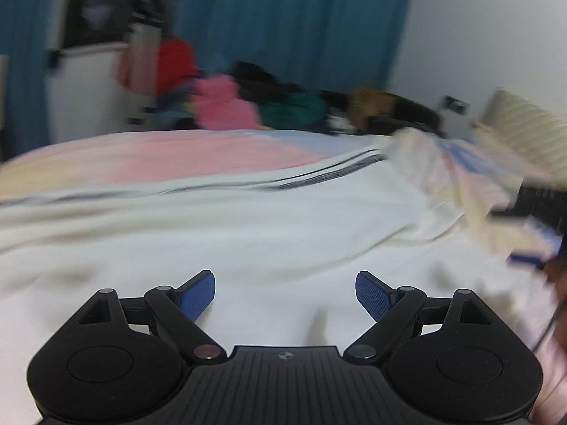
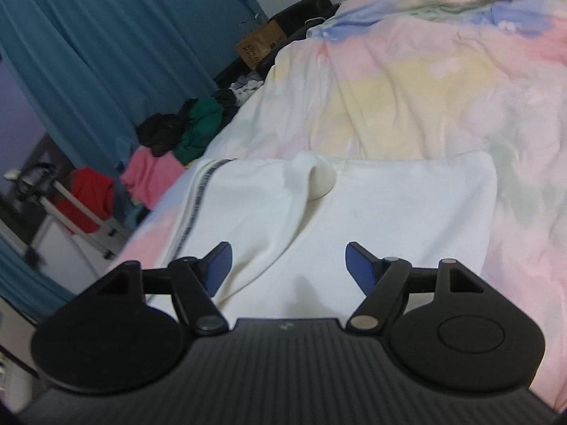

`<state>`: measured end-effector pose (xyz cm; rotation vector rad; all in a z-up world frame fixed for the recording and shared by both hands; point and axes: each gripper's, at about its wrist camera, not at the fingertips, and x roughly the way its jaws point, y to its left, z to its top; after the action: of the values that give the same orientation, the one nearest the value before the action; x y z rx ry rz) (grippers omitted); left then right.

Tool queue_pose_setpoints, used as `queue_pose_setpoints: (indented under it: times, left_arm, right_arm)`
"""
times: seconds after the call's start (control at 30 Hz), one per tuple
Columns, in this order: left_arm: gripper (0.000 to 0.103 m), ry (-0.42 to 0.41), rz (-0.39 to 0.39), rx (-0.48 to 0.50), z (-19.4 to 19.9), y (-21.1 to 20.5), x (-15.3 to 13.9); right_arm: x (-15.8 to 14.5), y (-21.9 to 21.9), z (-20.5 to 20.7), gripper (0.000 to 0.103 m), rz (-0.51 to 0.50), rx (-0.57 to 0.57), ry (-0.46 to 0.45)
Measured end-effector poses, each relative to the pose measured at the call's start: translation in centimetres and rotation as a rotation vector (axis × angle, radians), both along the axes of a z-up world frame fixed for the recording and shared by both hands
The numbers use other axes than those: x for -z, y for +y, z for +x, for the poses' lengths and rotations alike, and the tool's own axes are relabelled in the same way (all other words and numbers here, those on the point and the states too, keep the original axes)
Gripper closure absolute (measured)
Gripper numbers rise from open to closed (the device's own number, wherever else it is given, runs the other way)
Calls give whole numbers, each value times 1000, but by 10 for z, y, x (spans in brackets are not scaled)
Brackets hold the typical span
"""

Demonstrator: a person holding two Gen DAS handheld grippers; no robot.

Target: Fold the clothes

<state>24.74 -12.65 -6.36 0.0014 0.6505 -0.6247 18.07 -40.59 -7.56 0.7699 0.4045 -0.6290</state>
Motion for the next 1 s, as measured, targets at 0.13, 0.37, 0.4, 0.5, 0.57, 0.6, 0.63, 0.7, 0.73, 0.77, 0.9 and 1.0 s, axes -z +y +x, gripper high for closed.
queue_pose_setpoints:
  times: [0.13,0.37,0.4,0.5,0.57,0.6,0.63,0.7,0.73,0.77,0.9,1.0]
  left_arm:
    - [15,61,-15,159,96,-85,-6]
    - [15,160,14,300,251,-251,8]
    - [15,173,18,309,269,-273,11]
    - [15,315,97,330,306,-322,30]
    - [16,419,156,344,329,-354,43]
    - [21,475,190,331,339,-365,51]
    - [23,525,224,310,346,-373,60]
    - [31,589,273,287,356,-387,72]
    - [34,593,284,296,357,-392,75]
    - [40,579,301,311,357,-397,75]
    - [84,423,339,422,343,-410,61]
    - [88,234,221,554,326,-403,43]
  right_arm:
    - [17,-12,12,30,-31,85,6]
    - [45,-30,23,30,-47,216,-10]
    - [48,-31,25,29,-53,225,-11]
    - [55,-32,36,29,-86,219,8]
    - [60,-35,43,30,-67,198,24]
    - [63,-37,45,30,-45,190,29]
    - [66,-40,45,30,-18,190,29]
    - [69,-42,44,31,14,190,25]
    - [70,-43,44,31,26,191,22]
    - [70,-44,42,31,34,191,18]
    - [70,-45,37,31,61,196,4]
    - [67,-46,35,31,67,202,-9]
